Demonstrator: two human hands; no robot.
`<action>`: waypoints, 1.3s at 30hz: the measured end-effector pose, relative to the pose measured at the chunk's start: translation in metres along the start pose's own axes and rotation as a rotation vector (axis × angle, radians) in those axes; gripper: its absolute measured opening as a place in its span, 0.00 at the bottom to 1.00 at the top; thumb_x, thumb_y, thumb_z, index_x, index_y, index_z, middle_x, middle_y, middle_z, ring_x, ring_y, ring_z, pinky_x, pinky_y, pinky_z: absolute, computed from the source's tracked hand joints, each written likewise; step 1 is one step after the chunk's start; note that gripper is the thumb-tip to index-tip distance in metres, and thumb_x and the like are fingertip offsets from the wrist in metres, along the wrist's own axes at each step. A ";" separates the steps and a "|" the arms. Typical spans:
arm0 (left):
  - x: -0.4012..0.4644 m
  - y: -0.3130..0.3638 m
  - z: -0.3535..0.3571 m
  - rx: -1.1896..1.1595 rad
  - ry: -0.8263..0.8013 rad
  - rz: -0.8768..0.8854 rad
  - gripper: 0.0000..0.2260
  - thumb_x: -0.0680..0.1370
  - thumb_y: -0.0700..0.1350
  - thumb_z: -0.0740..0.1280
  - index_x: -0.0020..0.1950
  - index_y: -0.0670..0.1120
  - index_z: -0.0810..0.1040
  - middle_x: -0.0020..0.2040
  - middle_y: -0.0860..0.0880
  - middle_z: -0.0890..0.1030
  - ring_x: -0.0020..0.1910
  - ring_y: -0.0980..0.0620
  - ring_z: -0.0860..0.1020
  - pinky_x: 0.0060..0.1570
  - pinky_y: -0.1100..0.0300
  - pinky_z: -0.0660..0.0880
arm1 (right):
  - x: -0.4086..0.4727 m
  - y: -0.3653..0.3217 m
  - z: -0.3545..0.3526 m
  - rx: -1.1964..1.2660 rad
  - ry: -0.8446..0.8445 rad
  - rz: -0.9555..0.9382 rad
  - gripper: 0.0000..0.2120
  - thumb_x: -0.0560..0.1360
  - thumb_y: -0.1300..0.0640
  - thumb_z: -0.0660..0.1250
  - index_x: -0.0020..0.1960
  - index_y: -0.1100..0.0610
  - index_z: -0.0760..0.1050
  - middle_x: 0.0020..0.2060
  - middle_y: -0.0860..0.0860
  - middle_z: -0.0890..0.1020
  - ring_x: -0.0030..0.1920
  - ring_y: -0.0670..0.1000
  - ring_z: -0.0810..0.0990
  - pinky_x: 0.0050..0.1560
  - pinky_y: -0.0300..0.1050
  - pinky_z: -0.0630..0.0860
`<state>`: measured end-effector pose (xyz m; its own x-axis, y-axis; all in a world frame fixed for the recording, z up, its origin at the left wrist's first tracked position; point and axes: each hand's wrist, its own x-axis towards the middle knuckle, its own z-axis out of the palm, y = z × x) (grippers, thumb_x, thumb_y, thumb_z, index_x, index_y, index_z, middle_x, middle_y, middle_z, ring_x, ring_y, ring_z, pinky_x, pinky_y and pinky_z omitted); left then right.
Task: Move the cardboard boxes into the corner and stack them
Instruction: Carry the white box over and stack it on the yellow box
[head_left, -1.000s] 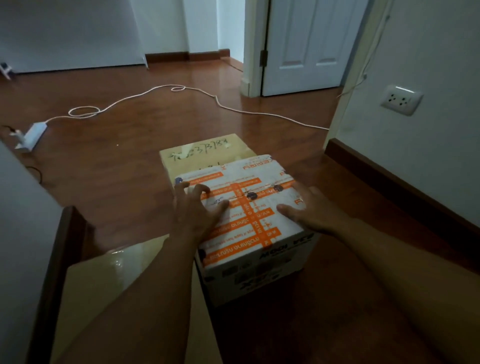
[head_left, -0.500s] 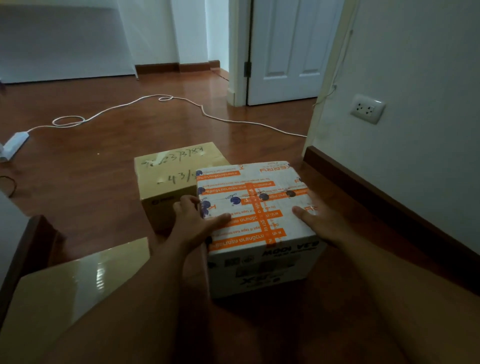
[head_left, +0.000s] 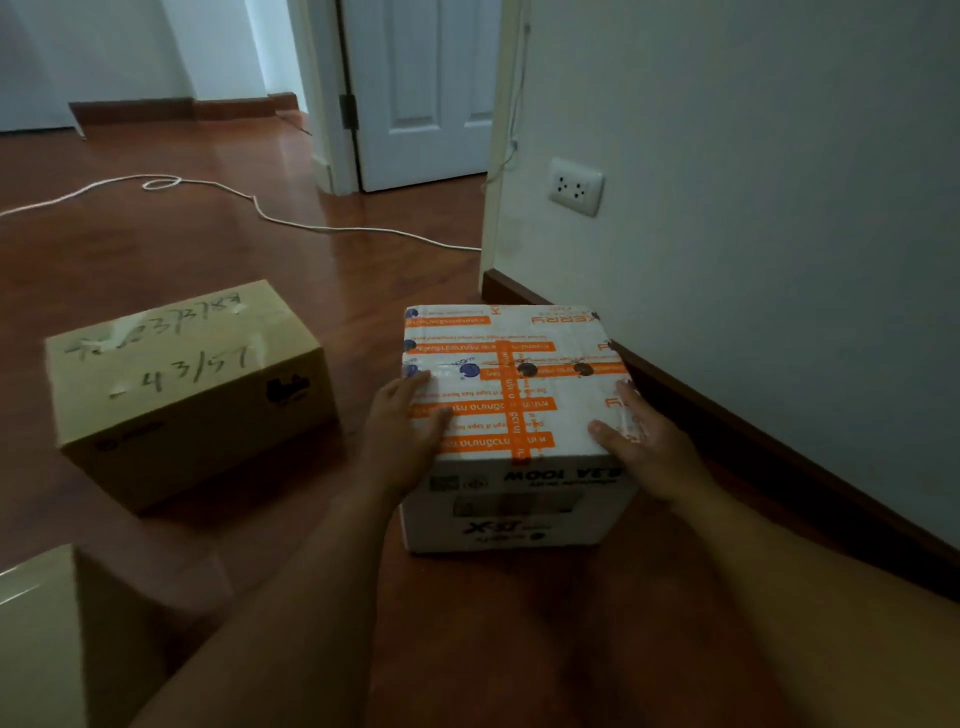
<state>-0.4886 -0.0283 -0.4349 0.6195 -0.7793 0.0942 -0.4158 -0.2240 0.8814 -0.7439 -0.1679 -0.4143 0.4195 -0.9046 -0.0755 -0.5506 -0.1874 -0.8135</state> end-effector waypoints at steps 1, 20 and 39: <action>-0.001 0.000 0.004 -0.027 0.038 -0.005 0.26 0.78 0.52 0.68 0.75 0.54 0.67 0.71 0.49 0.67 0.58 0.52 0.77 0.41 0.69 0.74 | -0.001 0.002 -0.001 0.013 0.005 0.000 0.36 0.76 0.45 0.69 0.79 0.46 0.57 0.73 0.52 0.68 0.60 0.50 0.74 0.49 0.41 0.72; -0.063 0.071 0.106 -0.209 -0.264 0.089 0.30 0.75 0.53 0.72 0.75 0.55 0.65 0.70 0.49 0.70 0.61 0.50 0.75 0.53 0.57 0.77 | -0.091 0.077 -0.099 0.190 0.251 0.165 0.34 0.73 0.49 0.74 0.75 0.46 0.64 0.62 0.47 0.74 0.52 0.44 0.76 0.48 0.41 0.73; -0.170 0.297 0.174 -0.142 -0.656 0.404 0.40 0.62 0.72 0.66 0.69 0.53 0.74 0.72 0.46 0.74 0.63 0.44 0.76 0.48 0.50 0.80 | -0.317 0.044 -0.328 0.060 0.758 0.262 0.28 0.73 0.43 0.72 0.71 0.48 0.73 0.70 0.51 0.75 0.59 0.48 0.75 0.54 0.38 0.67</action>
<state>-0.8330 -0.0644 -0.2695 -0.0998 -0.9810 0.1664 -0.4088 0.1929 0.8920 -1.1383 -0.0150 -0.2372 -0.3342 -0.9340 0.1263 -0.5141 0.0684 -0.8550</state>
